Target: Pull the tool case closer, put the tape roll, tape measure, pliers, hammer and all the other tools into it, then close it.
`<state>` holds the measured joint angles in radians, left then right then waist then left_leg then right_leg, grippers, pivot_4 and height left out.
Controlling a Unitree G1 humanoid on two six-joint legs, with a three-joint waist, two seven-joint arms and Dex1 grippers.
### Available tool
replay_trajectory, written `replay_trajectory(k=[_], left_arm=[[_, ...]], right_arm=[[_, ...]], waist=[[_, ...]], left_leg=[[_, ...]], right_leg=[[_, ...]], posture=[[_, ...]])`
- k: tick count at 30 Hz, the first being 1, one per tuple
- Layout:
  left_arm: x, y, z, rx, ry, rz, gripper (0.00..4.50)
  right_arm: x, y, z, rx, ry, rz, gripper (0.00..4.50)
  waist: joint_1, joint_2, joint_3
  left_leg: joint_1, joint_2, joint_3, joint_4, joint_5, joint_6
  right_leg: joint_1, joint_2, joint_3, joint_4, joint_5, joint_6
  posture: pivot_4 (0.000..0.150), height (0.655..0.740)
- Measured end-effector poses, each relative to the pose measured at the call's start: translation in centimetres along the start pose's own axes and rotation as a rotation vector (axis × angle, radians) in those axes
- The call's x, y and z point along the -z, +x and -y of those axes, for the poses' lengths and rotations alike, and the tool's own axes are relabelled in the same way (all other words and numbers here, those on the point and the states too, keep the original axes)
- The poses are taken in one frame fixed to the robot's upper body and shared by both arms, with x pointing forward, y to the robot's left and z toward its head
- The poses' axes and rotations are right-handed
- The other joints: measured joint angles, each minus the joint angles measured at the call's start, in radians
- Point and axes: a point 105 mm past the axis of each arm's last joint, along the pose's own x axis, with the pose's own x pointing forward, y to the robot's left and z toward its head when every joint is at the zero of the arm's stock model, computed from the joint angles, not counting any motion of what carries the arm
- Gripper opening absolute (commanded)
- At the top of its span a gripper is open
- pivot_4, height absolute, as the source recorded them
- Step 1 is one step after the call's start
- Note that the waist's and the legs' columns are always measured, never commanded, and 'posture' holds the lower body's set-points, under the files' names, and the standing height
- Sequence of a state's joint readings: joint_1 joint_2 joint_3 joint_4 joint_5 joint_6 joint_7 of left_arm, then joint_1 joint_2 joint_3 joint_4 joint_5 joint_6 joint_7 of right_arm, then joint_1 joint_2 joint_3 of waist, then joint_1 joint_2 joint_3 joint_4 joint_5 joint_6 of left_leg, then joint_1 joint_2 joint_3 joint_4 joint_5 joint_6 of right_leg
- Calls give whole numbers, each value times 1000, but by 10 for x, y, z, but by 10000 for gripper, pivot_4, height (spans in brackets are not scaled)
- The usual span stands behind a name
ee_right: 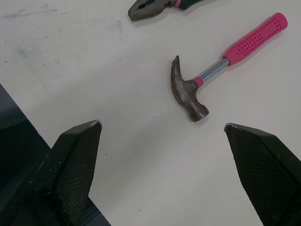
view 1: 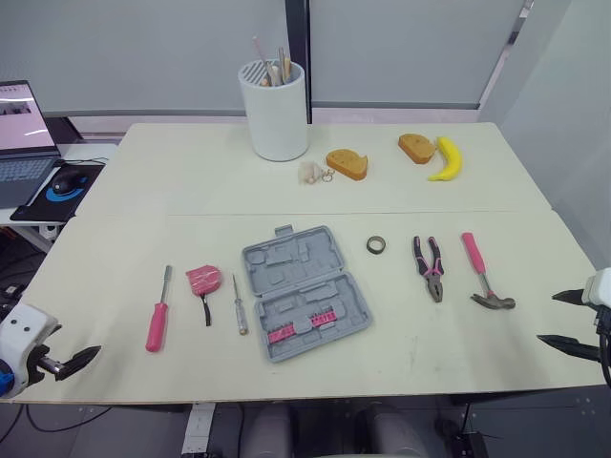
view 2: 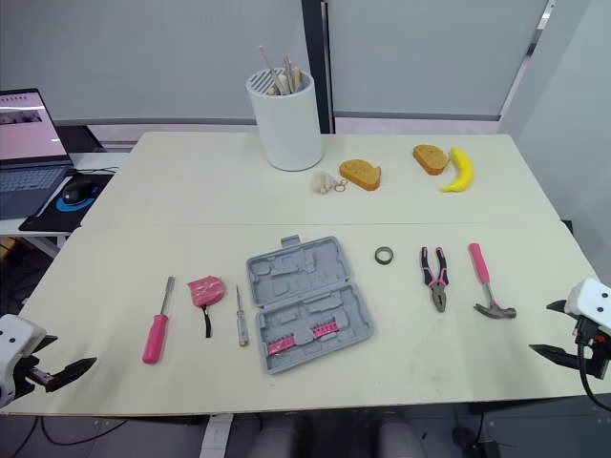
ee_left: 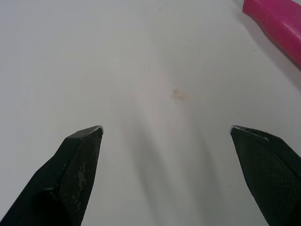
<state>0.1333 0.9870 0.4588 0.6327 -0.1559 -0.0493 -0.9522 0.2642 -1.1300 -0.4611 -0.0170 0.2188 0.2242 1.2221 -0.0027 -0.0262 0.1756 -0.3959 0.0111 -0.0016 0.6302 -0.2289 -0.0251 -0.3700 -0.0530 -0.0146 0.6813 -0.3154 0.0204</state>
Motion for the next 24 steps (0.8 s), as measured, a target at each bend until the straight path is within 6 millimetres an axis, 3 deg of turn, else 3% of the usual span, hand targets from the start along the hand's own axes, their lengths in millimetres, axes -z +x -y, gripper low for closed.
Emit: replay_trajectory(k=[13,24], left_arm=[[-13,-4,-3,66,-15,42,45000],[1,-13,7,107,-67,-2,45000]], right_arm=[[-1,-1,5,38,-18,12,44480],[-3,-3,10,62,-14,23,44480]], waist=[[-1,-1,-1],[-2,-2,-1]], left_leg=[[0,0,1,0,0,0],[0,0,1,0,0,0]], right_leg=[[-1,0,1,0,0,1],[-1,0,1,1,1,1]], posture=[[1500,7303],[1500,7303]])
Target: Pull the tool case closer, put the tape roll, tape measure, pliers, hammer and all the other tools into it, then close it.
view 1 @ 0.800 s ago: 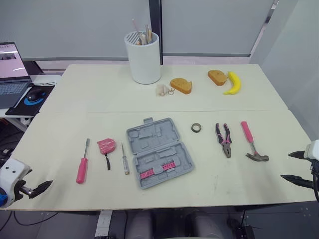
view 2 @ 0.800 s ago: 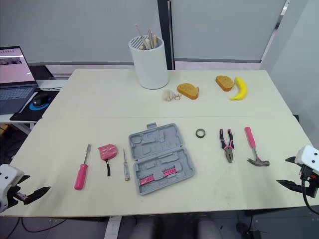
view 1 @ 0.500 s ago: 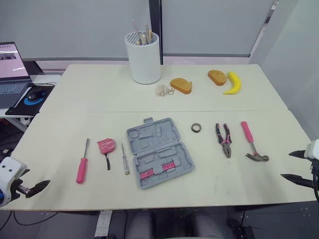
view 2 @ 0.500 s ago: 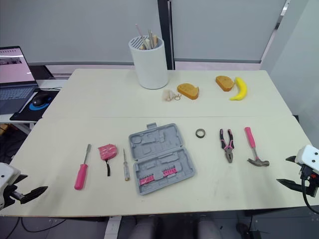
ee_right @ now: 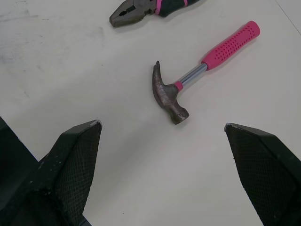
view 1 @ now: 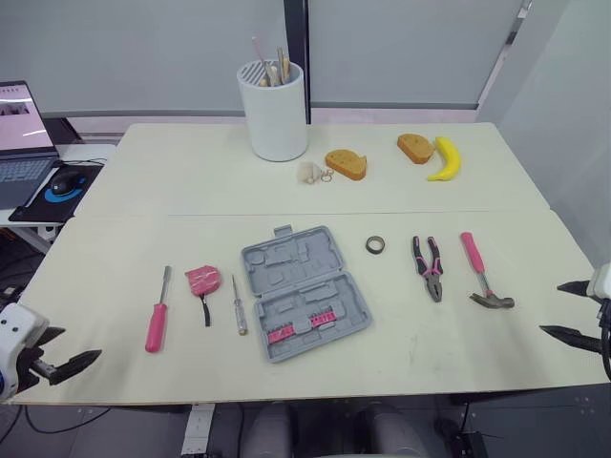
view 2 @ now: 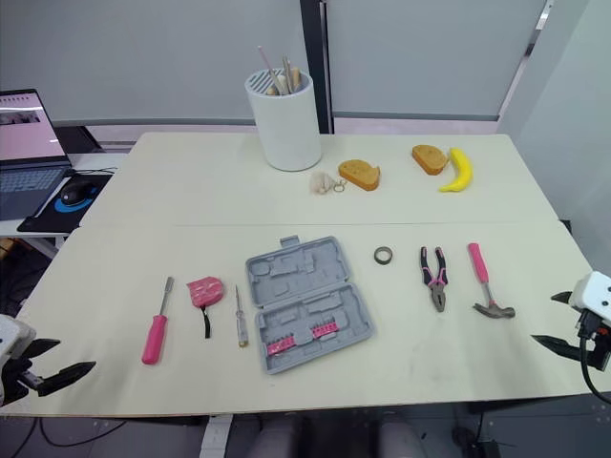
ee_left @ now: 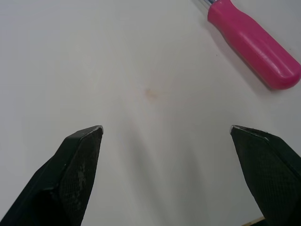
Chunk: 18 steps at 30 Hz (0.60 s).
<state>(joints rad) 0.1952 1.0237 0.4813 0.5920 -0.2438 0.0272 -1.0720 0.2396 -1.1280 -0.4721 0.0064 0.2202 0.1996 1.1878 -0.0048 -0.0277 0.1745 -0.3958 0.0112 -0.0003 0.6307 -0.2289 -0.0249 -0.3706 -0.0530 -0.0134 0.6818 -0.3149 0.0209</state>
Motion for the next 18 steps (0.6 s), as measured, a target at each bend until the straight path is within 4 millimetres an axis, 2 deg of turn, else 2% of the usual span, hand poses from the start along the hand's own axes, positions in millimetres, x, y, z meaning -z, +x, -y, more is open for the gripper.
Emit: replay_trajectory(k=[7,18], left_arm=[[-3,-5,3,-8,-14,14,45000],[-1,-11,7,-22,-29,25,45000]], right_arm=[[-6,0,5,22,-28,16,44480],[-3,2,4,15,-34,8,44480]], waist=[[0,0,0],[0,-1,0]], left_leg=[[0,0,0,0,0,0],[0,0,0,0,0,0]], right_leg=[[0,0,0,0,0,0],[0,0,0,0,0,0]], posture=[[1500,7303],[1500,7303]])
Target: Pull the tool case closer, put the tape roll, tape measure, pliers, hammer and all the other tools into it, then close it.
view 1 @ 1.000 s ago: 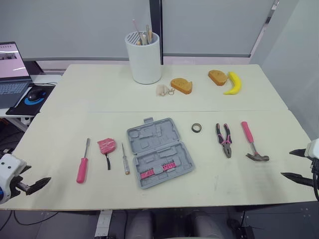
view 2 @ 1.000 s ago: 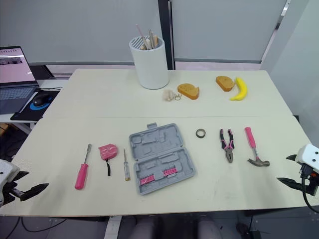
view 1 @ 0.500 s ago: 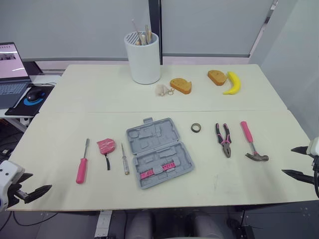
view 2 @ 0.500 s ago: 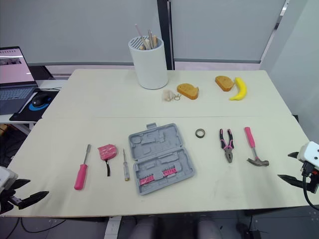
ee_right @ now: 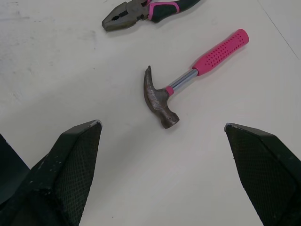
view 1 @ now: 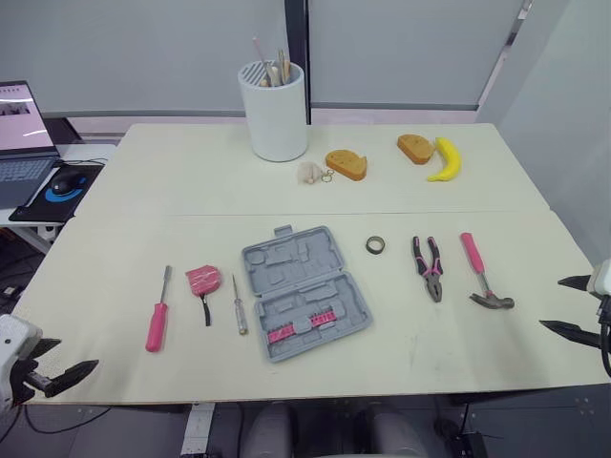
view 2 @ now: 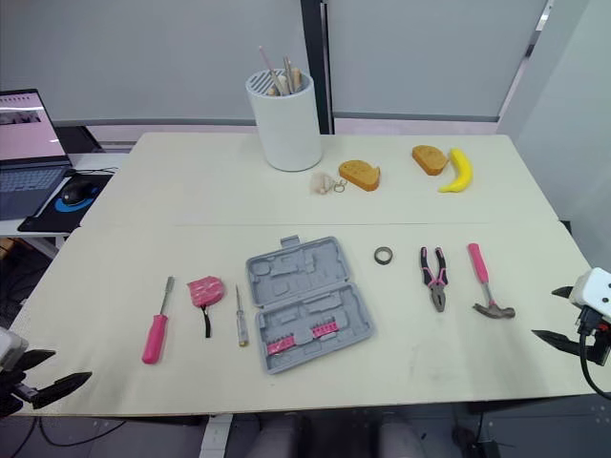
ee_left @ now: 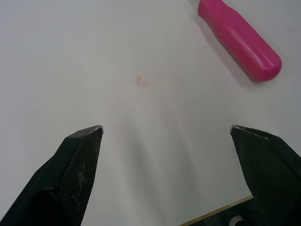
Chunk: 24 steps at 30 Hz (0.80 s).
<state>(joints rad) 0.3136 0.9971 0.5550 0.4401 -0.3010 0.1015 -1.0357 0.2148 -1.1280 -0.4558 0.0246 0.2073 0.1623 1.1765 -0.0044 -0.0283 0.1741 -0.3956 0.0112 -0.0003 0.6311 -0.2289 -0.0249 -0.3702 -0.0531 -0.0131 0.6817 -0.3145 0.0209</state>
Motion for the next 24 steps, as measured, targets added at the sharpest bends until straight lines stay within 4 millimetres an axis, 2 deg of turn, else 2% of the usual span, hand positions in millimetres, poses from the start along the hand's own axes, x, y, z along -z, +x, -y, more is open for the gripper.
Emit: replay_trajectory(k=[4,7,9,10,12,14,16,18,20,24], left_arm=[[-6,2,3,-12,-6,25,45000],[-13,6,9,-3,-48,59,45000],[-20,9,15,21,-49,83,45000],[-25,11,20,45,-38,100,43160],[-43,22,40,128,12,155,38920],[-58,30,62,219,70,190,32324],[-66,36,76,279,103,200,25481],[-78,47,92,340,152,211,19218],[-89,58,108,391,215,217,12499],[-102,84,127,432,293,213,58]], right_arm=[[-4,1,2,7,-4,12,44480],[-16,2,3,8,-4,42,44480],[-34,6,1,6,2,105,44480],[-47,9,-1,-3,-6,145,42777],[-75,16,-7,-27,-55,213,38582],[-95,20,-13,-52,-91,249,31376],[-107,26,-18,-74,-98,264,24785],[-122,37,-24,-96,-105,302,20294],[-136,51,-35,-138,-115,326,15686],[-156,83,-50,-178,-147,341,7146]], waist=[[0,0,0],[0,0,0],[-1,0,0],[-1,0,0],[-1,0,0],[0,0,-1],[2,-2,-2],[3,-2,-2],[2,-2,-2],[1,-2,-2]], left_leg=[[0,0,0,0,0,0],[0,0,0,0,0,0],[0,0,0,0,0,0],[0,0,0,0,0,0],[0,0,0,1,0,0],[0,0,0,2,0,0],[-1,0,0,2,0,0],[-1,0,0,2,0,0],[-2,0,0,3,0,0],[-4,0,-1,4,0,0]], right_leg=[[0,0,1,0,0,0],[0,0,0,0,0,0],[0,0,0,0,0,0],[0,0,1,1,0,0],[0,0,1,1,1,0],[0,0,1,0,2,0],[0,0,1,0,2,0],[0,0,0,0,2,0],[0,0,0,0,2,0],[-2,1,1,1,3,0]], posture=[[1500,7303],[1500,7303],[1500,7303],[1500,7303],[1500,7303],[1500,7303],[1500,7303],[1500,7303],[1500,7303],[1500,7303]])
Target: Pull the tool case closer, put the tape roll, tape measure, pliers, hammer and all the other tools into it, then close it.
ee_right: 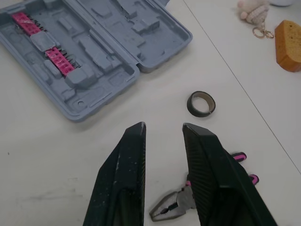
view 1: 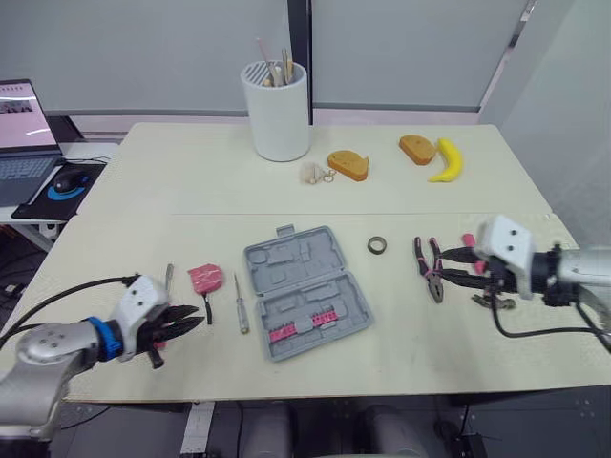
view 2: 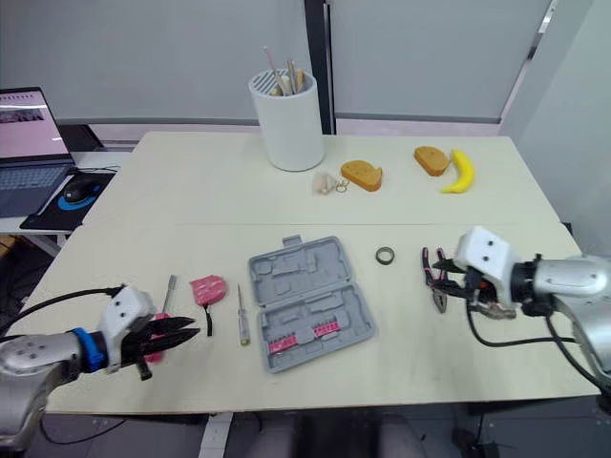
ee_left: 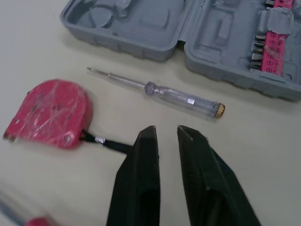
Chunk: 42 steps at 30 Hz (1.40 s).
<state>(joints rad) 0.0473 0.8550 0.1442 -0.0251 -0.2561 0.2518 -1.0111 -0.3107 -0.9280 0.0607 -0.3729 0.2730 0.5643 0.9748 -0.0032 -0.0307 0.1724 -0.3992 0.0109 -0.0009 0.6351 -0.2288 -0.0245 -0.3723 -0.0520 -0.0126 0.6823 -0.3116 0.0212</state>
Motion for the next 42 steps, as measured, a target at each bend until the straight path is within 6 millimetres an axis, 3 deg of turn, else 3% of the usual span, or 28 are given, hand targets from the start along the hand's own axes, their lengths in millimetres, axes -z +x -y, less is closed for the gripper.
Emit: replay_trajectory(k=[4,10,14,18,27,32,42], left_arm=[[-6,25,1,10,13,5,0],[1,52,4,39,41,-56,0],[-2,61,1,28,61,-65,0],[-3,65,-1,28,69,-76,0],[-3,73,1,41,77,-86,0],[-3,74,2,47,78,-91,0],[-8,80,5,66,95,-94,0]], right_arm=[[5,34,0,-16,-40,-54,247],[19,86,3,-45,-22,-125,247],[15,108,7,-54,-34,-125,247],[25,127,9,-67,-26,-155,247],[31,160,14,-85,-37,-176,247],[24,177,7,-123,-46,-161,247],[18,182,-2,-194,-54,-131,247]], waist=[[-3,0,0],[-5,0,0],[-5,0,0],[-7,0,0],[-25,0,1],[-27,0,1],[-26,1,1]], left_leg=[[-1,0,0,1,-1,1],[-2,0,-1,5,-1,1],[-2,0,-1,9,-1,2],[-1,0,0,10,-1,2],[-1,0,0,10,-1,2],[-1,0,0,10,-1,2],[-1,0,0,10,-1,2]], right_leg=[[-1,1,1,0,1,1],[-1,2,0,3,1,0],[-1,2,1,8,1,0],[-2,2,1,10,1,0],[-3,2,1,14,1,0],[-4,2,2,14,1,0],[-4,2,2,14,1,0]], posture=[[1500,7303],[1500,7303],[1500,7303],[1500,7303],[1500,7303],[1500,7303],[1500,7303]])
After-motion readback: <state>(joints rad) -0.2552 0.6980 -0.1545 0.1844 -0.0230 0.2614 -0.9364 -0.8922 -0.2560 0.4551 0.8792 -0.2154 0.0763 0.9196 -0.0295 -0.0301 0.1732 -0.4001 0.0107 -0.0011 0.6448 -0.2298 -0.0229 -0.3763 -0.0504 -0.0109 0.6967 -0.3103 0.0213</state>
